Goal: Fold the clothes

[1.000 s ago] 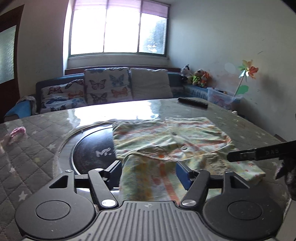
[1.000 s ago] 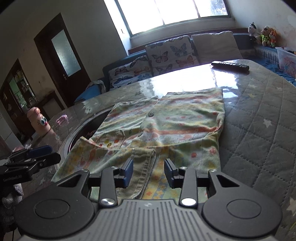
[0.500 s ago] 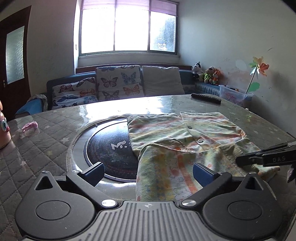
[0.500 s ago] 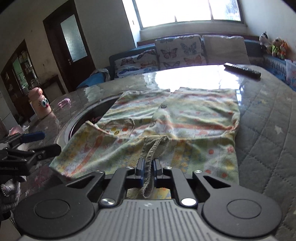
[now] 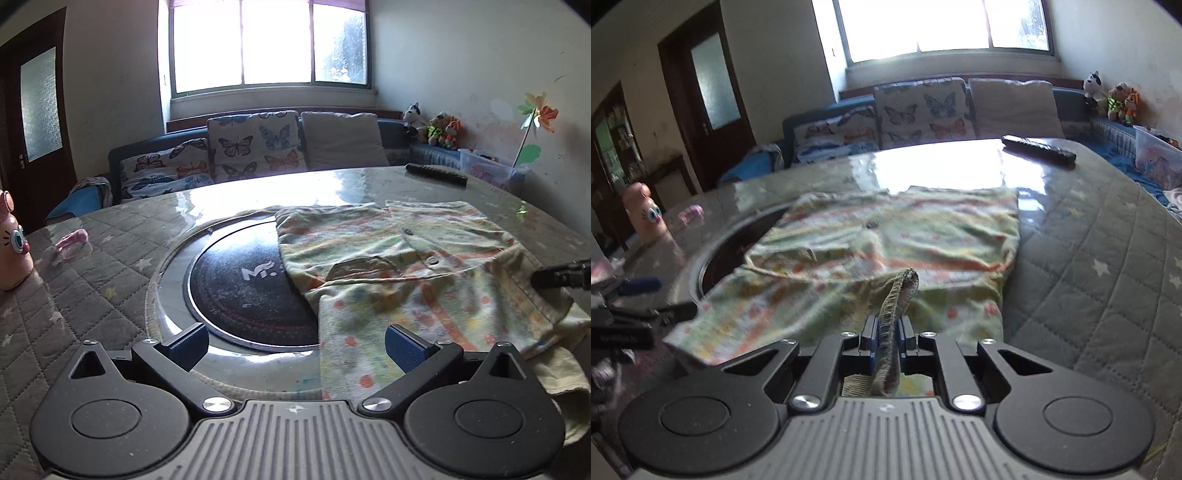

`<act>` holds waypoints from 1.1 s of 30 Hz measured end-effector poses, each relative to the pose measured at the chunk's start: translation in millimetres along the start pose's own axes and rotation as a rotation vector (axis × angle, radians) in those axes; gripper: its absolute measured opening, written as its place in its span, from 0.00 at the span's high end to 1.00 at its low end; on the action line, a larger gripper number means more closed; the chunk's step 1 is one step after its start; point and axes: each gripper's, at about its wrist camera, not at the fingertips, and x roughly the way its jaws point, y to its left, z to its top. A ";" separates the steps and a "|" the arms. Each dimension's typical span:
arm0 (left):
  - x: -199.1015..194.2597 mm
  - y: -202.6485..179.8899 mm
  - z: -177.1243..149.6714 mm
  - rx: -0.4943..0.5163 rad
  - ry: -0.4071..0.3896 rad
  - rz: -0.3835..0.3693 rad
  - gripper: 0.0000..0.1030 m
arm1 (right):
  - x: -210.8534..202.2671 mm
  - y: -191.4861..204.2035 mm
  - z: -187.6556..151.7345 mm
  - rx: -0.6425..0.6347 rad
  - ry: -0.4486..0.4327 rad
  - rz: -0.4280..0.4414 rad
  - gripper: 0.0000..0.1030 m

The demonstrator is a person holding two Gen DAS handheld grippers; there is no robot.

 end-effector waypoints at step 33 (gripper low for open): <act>28.7 -52.5 8.4 0.271 -0.029 0.036 0.00 | 28.0 50.6 -4.9 -0.303 0.005 0.117 0.71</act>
